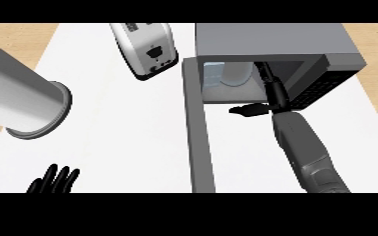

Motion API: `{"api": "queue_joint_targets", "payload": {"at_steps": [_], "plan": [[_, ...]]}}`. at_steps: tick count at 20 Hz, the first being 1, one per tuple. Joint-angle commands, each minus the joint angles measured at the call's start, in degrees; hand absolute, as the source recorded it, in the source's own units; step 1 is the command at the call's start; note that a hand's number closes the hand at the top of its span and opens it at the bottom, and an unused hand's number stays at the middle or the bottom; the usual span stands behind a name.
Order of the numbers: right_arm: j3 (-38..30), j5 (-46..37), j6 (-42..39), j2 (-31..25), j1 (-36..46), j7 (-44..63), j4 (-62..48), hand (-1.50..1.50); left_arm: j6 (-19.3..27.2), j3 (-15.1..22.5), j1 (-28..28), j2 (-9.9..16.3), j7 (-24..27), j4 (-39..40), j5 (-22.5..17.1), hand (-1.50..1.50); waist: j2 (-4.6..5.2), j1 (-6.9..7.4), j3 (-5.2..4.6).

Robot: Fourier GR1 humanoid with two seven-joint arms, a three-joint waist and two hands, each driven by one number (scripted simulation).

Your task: Pick up the milk, place it into the microwave and close the microwave

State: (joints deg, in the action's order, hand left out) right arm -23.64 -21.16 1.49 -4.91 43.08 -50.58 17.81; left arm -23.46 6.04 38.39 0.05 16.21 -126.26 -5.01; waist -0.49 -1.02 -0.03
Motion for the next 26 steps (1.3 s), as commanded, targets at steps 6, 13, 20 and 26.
{"api": "queue_joint_targets", "payload": {"at_steps": [6,13,20,26], "plan": [[3.69,2.63,-9.38,1.82,-14.57,0.07,14.58,-1.5,1.01,7.32,-6.55,0.48,-7.2,3.53,5.55,1.5,-0.34,-1.66,-0.08],[6.89,5.18,-14.2,3.5,-29.37,4.01,35.26,-1.5,5.1,9.2,-15.56,-0.05,-10.62,8.72,9.98,1.5,-0.44,-2.51,-0.19],[6.96,7.79,-18.24,0.49,-45.89,6.93,54.05,-1.5,9.57,15.22,-28.51,-0.05,-11.93,22.22,16.88,1.5,0.2,-1.65,-0.11],[4.94,11.14,-21.55,-1.1,-54.24,7.85,62.66,-1.5,2.08,16.74,-39.61,0.33,-15.36,34.54,20.0,1.5,0.47,-2.0,-0.07]]}}
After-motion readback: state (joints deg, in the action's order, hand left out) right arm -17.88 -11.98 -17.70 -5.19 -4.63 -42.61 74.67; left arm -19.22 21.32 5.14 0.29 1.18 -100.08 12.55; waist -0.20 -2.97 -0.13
